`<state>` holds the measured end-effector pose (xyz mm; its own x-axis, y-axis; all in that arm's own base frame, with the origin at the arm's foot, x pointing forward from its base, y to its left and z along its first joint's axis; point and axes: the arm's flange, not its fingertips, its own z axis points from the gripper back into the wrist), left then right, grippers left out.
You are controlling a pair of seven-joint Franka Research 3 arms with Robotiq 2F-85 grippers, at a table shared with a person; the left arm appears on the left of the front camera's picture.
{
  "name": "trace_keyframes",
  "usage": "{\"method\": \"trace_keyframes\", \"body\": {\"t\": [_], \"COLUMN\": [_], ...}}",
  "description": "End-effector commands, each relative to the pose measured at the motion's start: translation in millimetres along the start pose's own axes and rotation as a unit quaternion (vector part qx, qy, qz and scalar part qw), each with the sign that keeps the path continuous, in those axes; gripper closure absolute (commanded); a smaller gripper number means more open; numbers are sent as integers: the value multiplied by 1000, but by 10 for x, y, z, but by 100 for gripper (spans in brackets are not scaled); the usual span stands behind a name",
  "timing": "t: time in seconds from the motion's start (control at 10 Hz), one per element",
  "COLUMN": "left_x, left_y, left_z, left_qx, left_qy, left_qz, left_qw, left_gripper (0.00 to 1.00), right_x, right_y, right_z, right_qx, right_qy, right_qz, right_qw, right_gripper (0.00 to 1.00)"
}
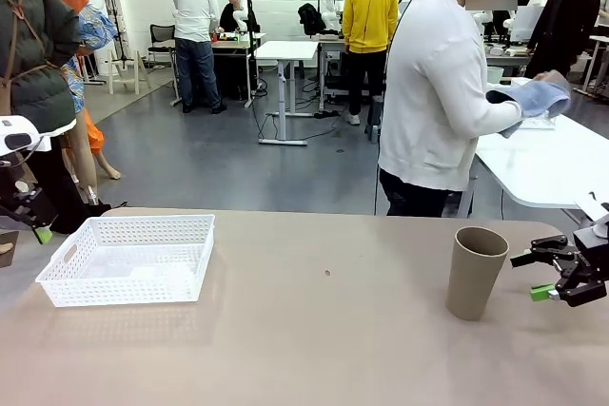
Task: Clean and organize the cups into the basket.
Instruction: Pick up the Organizing basket and move it to the center of the table, then pick up the Reusable plastic cup from the right side of the table and place it inside the Organizing basket.
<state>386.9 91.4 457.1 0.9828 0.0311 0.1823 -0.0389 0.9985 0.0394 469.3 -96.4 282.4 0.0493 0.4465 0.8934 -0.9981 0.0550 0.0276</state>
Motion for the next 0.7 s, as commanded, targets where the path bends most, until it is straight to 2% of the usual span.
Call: {"method": "trace_keyframes", "body": {"t": [0.0, 0.3, 0.6], "left_x": [55, 97, 143], "left_y": [85, 58, 29], "left_z": [-44, -145, -210], "left_qx": [-5, -10, -4], "left_qy": [19, 23, 20], "left_qz": [-13, -20, -18], "left_qw": [1000, 999, 1000], "left_gripper": [0, 0, 0], "right_x": [-57, -69, 17], "right_y": [-74, -120, -127], "right_z": [-96, -242, -458], "right_qx": [-2, 10, 45], "right_qy": [5, -7, -18], "right_qz": [24, 44, 35], "right_qw": [1000, 999, 998], "right_gripper": [0, 0, 0]}}
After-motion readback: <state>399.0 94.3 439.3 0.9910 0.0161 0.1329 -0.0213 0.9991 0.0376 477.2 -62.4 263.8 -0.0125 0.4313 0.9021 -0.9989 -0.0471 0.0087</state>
